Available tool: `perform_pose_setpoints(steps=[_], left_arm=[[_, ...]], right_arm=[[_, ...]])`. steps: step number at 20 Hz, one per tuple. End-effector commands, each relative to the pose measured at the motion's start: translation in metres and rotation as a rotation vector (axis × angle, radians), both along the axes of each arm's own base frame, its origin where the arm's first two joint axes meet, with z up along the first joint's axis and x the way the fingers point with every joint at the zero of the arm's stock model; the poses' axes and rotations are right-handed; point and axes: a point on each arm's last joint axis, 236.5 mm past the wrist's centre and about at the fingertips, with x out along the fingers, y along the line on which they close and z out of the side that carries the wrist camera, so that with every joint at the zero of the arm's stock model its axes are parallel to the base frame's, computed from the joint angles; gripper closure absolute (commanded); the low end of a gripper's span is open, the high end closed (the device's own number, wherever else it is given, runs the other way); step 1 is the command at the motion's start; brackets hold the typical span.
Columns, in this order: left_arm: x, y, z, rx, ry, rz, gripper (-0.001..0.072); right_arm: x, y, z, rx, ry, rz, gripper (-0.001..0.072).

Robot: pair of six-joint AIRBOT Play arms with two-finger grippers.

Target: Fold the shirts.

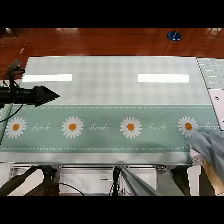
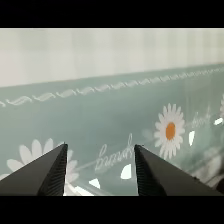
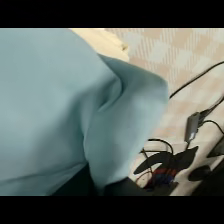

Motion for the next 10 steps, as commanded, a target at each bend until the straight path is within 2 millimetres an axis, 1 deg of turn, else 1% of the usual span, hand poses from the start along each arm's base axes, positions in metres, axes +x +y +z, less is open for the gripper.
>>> perform_pose_setpoints(steps=[1,2,3,5,6,8,9,10], left_arm=[[0.010,0.023,0.000,0.015,-0.020,0.082,0.0195],[0.011,0.028,0.000,0.015,-0.021,0.096,0.0194],[0.012,0.034,0.000,0.017,-0.022,0.113,0.0195],[0.015,0.045,0.000,0.023,-0.030,0.152,0.0195],[0.017,0.051,0.000,0.028,-0.036,0.173,0.0195],[0.020,0.058,0.000,0.034,-0.043,0.194,0.0195],[0.020,0.058,0.000,0.035,-0.045,0.196,0.0195],[0.021,0.059,0.000,0.037,-0.048,0.199,0.0195]], right_arm=[[-0.029,-0.003,-0.024,0.040,0.156,0.077,0.0679],[-0.030,-0.011,-0.028,0.020,0.165,0.110,0.0585],[-0.032,-0.020,-0.028,-0.007,0.177,0.140,0.0495],[-0.037,-0.039,-0.023,-0.039,0.202,0.217,0.0336],[-0.041,-0.049,-0.021,-0.071,0.208,0.237,0.0289],[-0.045,-0.071,-0.018,-0.170,0.208,0.257,0.0276],[-0.042,-0.087,-0.014,-0.271,0.186,0.246,0.0223],[-0.035,-0.107,-0.008,-0.399,0.144,0.223,0.0188]])
